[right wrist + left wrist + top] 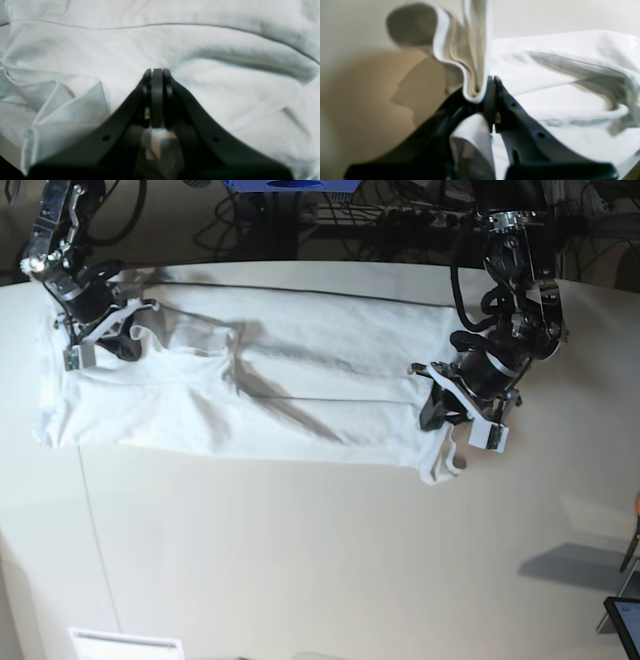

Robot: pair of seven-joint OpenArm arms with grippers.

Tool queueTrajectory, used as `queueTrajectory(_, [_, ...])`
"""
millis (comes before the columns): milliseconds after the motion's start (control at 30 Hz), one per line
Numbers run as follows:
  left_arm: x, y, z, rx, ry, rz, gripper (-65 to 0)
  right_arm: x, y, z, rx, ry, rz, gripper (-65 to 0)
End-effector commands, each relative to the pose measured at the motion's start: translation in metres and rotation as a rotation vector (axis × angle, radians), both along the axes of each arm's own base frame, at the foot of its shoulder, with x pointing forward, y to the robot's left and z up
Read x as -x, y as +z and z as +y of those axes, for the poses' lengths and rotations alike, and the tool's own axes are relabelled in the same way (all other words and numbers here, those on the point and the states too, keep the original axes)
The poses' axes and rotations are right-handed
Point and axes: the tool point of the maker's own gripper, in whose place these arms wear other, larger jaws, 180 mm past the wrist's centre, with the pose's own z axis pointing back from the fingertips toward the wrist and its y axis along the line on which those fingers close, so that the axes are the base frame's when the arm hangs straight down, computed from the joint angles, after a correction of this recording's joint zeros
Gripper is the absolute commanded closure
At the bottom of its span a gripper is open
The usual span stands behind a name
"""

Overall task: Fold the T-shirt properly
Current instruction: 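Fold the grasped strip end with the left gripper toward the right gripper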

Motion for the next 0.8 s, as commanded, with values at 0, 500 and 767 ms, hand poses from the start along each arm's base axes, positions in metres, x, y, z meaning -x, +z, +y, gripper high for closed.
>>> queueTrajectory(0, [-0.008,0.016,-0.008,0.014,-0.018,-0.055,0.0,0.007,-0.007,-0.005,0.034,0.008,0.047,-2.2])
queueTrajectory(500, [-0.007,0.022,-0.098,0.157,-0.134,-0.049,0.0,0.007,-0.007,-0.005,0.034,0.008,0.047,-2.2])
queueTrajectory(767, [-0.008,0.024,-0.135,0.227,-0.178,-0.040,0.0,0.008,-0.007,-0.005,0.034,0.008,0.049,-2.2])
